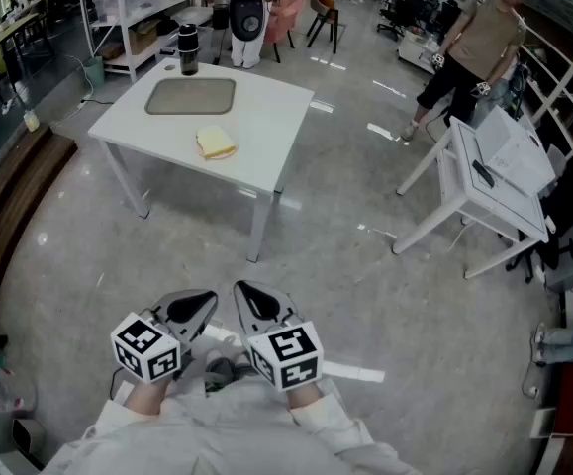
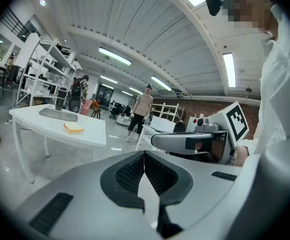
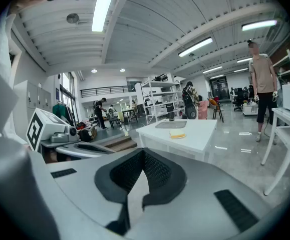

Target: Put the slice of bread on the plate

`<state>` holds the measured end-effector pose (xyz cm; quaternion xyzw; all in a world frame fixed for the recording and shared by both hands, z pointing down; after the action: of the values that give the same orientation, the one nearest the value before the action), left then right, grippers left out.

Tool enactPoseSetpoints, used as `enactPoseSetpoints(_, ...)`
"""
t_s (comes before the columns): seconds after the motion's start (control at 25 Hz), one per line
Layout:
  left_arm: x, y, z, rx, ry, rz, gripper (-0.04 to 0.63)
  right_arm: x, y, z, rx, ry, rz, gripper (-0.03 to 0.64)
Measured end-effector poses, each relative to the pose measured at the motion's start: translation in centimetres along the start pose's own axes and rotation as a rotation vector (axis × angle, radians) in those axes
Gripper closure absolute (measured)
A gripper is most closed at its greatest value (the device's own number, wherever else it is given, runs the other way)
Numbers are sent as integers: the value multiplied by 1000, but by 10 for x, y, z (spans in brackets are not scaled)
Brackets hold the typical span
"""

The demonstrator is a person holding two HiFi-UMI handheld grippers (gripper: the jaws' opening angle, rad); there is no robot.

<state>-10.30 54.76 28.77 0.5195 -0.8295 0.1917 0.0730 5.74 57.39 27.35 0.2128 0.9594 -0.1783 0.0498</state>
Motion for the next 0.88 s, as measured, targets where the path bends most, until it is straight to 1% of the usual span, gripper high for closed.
enactPoseSetpoints(0.24, 4, 1, -2, -6, 9, 3, 586, -1, -6, -1, 3, -25, 28, 601)
enactPoseSetpoints(0.4, 7, 2, -3, 19, -15, 7, 586, 0, -10, -2, 14, -47, 45, 603)
enactPoseSetpoints(0.48, 8, 1, -3, 20, -8, 1, 586, 0, -13, -2, 18, -49, 50, 603)
enactPoseSetpoints(0.56, 8, -1, -3, 14, 4, -9, 586, -3, -15, -3, 11, -73, 52, 601)
enactPoseSetpoints(0.68, 7, -4, -3, 15, -3, -17, 586, -10, -14, -2, -10, -125, 68, 601)
enactPoseSetpoints(0.8, 3, -7, -10, 10, 5, -16, 586, -17, -13, -5, -3, -113, 85, 601)
enactPoseSetpoints(0.88, 1, -10, -17, -2, 34, -10, 586, -22, -12, -9, 6, -101, 86, 601)
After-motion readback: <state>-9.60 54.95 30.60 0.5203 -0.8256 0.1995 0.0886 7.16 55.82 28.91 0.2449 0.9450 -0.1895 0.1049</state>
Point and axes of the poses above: the fingertips, and each gripper's own axes: y backward along the fingers, x to its left, z out of its top, the point moved 9 cm from there along y, backward along the fingers, and after that the axes turned 1 degree about -z, right-handed, at the moved point
